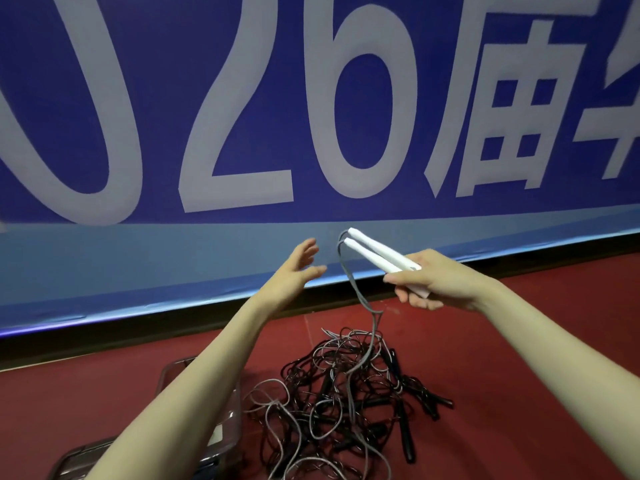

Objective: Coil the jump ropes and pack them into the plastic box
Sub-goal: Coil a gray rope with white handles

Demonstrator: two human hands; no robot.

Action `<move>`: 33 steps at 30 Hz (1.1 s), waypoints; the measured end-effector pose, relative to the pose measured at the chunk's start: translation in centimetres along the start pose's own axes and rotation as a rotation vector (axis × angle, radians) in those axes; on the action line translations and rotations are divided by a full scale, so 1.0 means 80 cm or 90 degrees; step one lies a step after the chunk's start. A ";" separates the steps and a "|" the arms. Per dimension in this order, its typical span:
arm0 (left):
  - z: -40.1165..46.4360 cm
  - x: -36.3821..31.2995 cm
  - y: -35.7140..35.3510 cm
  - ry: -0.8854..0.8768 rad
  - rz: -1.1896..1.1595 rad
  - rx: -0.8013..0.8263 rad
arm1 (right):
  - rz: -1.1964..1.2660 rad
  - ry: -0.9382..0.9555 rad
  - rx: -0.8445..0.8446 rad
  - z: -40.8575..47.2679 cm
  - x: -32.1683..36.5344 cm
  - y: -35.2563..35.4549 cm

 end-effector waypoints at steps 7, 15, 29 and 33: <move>-0.006 -0.067 -0.034 -0.067 -0.209 -0.049 | 0.044 0.000 0.050 0.002 0.014 -0.008; -0.013 -0.089 -0.016 -0.106 -0.161 -0.167 | -0.028 -0.013 0.088 -0.001 0.022 -0.009; -0.015 -0.059 -0.026 -0.051 -0.136 -0.018 | 0.235 0.070 -0.060 0.008 0.033 -0.002; -0.018 -0.058 -0.032 0.000 -0.154 0.096 | 0.345 0.102 -0.171 0.013 0.033 0.012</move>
Point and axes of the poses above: each hand's wrist, its own z-axis towards the middle knuckle, its own y-axis out of the back of the hand, x = y × z, the point moved 4 cm from there along z, towards the middle knuckle, and after that the axes turned 2 degrees about -y, right-handed, at the moved point
